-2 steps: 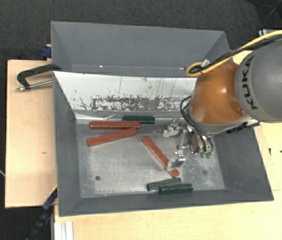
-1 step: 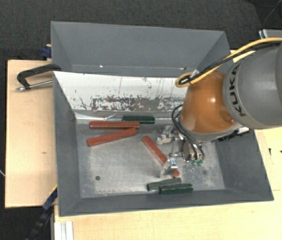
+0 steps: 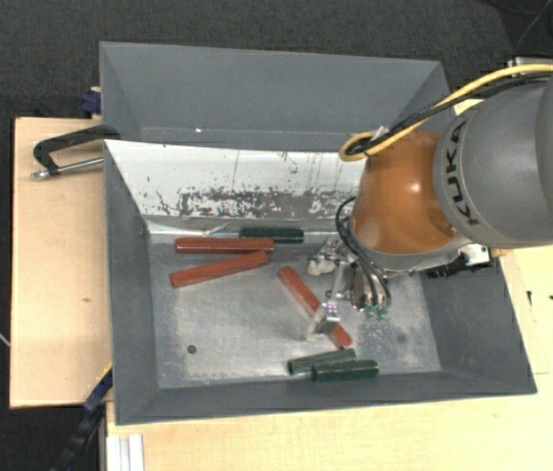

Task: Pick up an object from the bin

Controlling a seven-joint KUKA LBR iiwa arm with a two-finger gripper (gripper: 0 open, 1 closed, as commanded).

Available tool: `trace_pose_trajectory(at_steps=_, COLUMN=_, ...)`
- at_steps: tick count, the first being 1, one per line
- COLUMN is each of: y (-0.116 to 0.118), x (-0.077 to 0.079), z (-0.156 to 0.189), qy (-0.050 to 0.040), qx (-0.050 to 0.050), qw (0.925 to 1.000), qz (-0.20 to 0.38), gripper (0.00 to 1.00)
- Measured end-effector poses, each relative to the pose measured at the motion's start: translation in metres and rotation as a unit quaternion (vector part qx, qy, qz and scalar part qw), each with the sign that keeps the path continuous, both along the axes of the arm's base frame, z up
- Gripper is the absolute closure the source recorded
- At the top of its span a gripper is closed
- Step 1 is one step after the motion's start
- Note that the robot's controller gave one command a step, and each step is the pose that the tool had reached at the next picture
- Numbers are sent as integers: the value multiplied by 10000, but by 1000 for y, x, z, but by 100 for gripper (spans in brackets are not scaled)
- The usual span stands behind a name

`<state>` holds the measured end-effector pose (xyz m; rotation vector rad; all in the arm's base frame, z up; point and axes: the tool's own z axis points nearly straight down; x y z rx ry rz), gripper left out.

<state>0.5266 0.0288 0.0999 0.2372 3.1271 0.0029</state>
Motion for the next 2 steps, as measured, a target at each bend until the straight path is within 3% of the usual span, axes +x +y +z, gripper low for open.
trace_pose_trajectory(at_steps=1, y=3, x=-7, z=-24, qy=31, qx=3, qw=9976, qz=-693, gripper=0)
trace_pose_trajectory(at_steps=2, y=4, x=-15, z=-22, qy=14, qx=30, qw=9955, qz=-942, gripper=100)
